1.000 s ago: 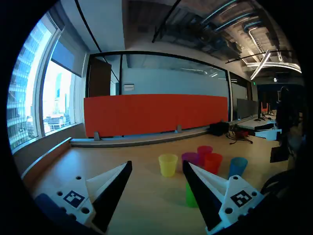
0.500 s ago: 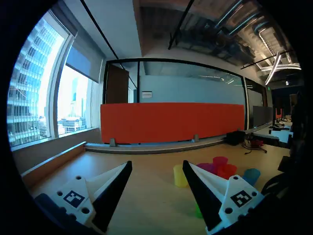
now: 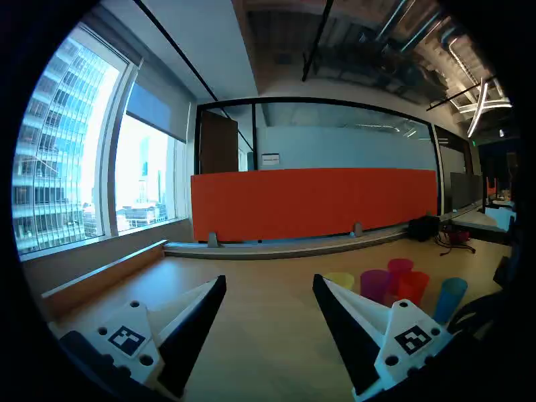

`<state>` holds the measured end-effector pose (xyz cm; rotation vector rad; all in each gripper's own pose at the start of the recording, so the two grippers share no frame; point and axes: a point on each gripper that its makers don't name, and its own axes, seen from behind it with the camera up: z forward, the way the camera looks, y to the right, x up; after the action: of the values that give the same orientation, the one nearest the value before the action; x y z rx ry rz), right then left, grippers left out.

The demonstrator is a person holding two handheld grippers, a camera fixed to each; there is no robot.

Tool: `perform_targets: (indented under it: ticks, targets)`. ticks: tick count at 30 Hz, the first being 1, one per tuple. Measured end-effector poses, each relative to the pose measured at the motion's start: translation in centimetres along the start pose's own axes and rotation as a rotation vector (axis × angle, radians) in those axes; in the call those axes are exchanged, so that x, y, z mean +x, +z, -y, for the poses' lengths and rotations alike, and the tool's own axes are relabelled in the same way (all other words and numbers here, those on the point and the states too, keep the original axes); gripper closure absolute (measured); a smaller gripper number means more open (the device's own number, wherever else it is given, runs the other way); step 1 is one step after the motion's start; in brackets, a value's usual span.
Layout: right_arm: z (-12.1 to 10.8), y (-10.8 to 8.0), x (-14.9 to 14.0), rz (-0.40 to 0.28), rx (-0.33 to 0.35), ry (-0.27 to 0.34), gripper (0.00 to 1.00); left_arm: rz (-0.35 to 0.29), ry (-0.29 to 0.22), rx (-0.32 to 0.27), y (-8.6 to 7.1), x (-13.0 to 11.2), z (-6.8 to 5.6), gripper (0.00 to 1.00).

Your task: Pour water

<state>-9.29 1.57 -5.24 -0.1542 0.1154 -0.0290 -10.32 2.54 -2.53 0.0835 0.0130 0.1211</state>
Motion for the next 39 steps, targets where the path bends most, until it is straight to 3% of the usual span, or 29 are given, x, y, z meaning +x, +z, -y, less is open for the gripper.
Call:
perform_targets:
  ticks: [12, 21, 39]
  targets:
    - [-0.8, -0.4, 0.5, 0.002, -0.019, 0.016, 0.00, -0.013, 0.011, 0.029, 0.9, -1.1, 0.0, 0.04]
    - [-1.4, -0.9, 1.2, -0.003, -0.032, 0.048, 0.01, -0.035, 0.016, 0.019, 1.5, -1.8, -0.1, 0.04]
    - [-0.8, -1.5, 1.4, -0.002, -0.025, 0.033, 0.01, -0.021, -0.002, 0.017, 1.8, -4.3, 0.8, 0.04]
